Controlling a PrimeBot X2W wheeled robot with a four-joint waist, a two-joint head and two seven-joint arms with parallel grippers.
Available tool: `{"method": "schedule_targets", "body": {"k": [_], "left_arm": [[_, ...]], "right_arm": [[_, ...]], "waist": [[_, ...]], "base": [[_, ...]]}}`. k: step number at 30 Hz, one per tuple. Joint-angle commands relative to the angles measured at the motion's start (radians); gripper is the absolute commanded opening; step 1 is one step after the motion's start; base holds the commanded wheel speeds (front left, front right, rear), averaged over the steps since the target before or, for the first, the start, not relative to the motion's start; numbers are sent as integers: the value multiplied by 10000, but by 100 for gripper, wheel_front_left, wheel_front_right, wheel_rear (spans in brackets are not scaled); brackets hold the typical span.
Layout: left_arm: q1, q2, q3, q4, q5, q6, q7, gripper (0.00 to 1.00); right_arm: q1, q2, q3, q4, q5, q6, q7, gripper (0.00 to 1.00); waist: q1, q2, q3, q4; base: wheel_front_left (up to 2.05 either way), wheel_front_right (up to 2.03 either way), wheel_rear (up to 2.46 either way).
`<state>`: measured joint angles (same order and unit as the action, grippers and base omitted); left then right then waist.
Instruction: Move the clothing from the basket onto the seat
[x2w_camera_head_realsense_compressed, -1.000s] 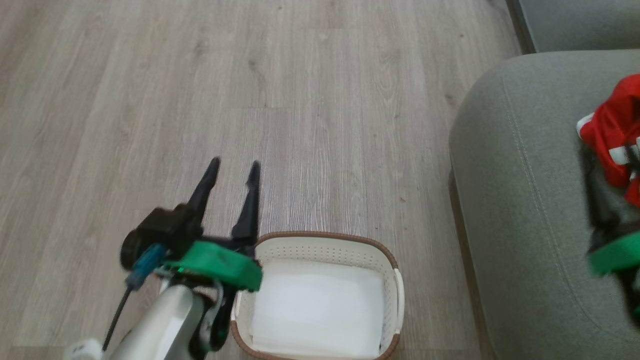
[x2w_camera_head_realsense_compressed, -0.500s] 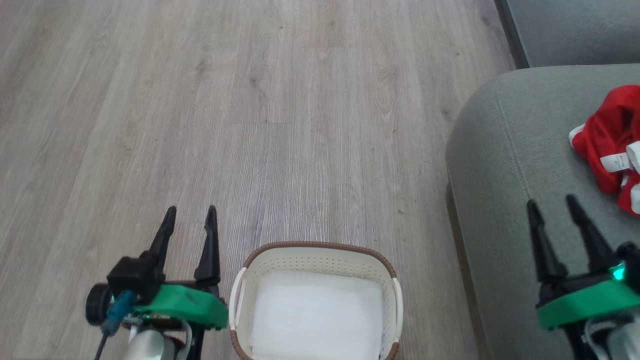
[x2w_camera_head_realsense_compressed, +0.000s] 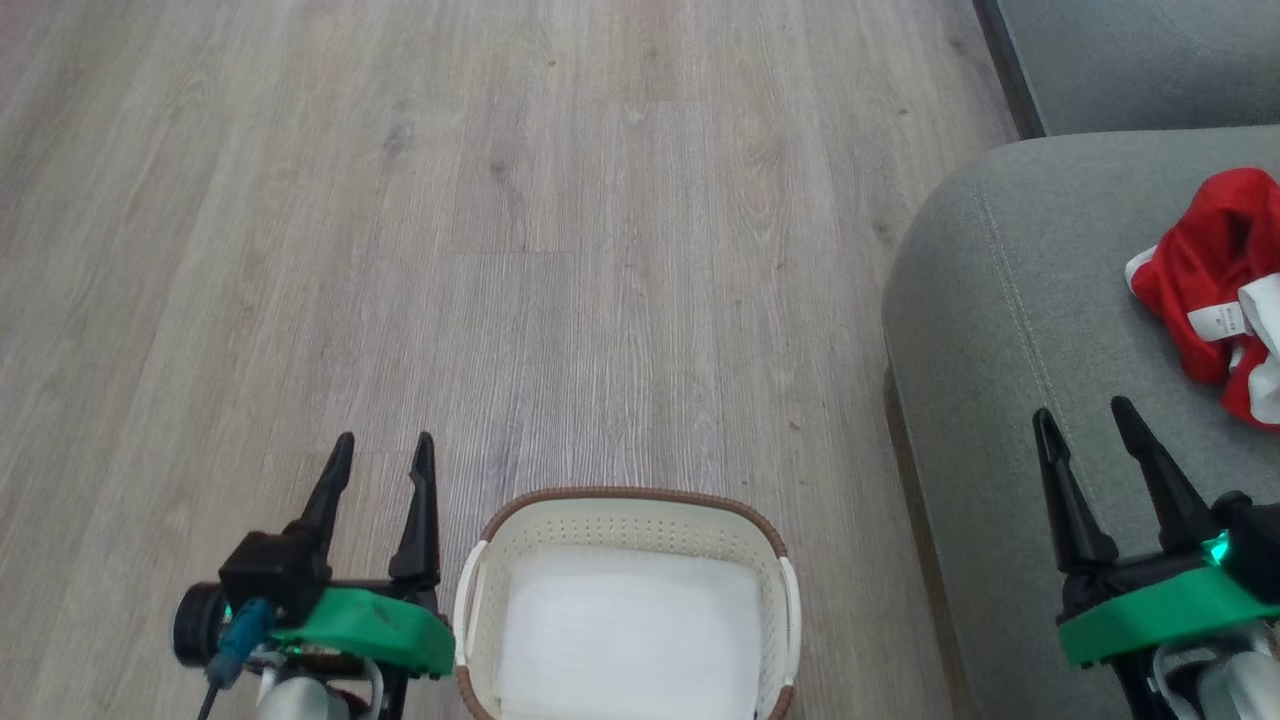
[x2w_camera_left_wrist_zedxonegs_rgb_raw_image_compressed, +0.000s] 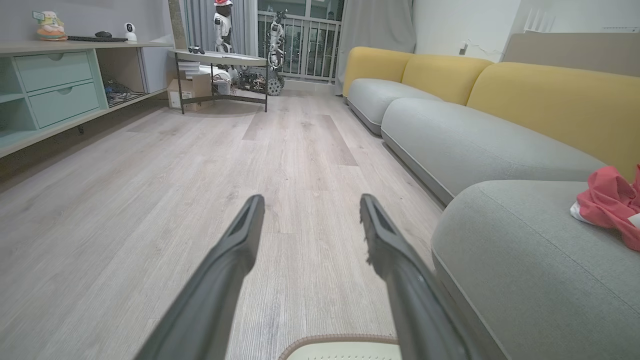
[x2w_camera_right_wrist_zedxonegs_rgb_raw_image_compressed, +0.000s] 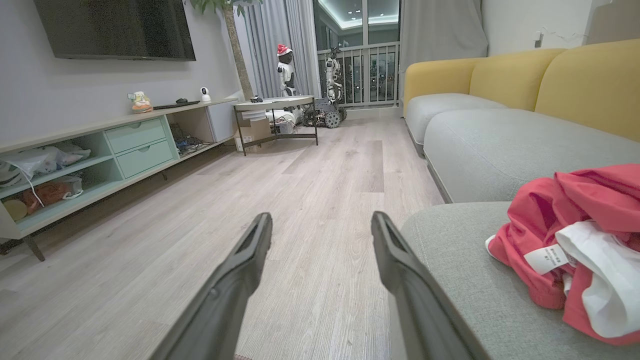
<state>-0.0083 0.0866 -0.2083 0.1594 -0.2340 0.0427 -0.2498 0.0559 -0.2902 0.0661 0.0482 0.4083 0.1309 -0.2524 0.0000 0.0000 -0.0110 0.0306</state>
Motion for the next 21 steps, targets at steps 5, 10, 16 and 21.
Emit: {"method": "schedule_targets", "body": {"k": [5,10,16,21], "left_arm": [[-361,-181,520,-242,233,-216,-120,100],[-370,-272,625,-219,332,-317,-120,100],[-343,-323,728,-182,415,-408,-120,100],[-340,-345,756,-153,444,-472,-120,100]], "right_arm": [[-234,-142,162,-344,-74,-2,-93,100],[-268,-131,196,-322,-56,-2,-93,100],[-271,-91,240,-303,-33,-2,-93,100],[-303,-84,275,-304,-7,-2,-93,100]], "waist": [[0,0,27,-29],[0,0,38,-55],[0,0,39,-74],[0,0,79,-100]], "base": [[0,0,0],[0,0,0],[0,0,0],[0,0,0]]}}
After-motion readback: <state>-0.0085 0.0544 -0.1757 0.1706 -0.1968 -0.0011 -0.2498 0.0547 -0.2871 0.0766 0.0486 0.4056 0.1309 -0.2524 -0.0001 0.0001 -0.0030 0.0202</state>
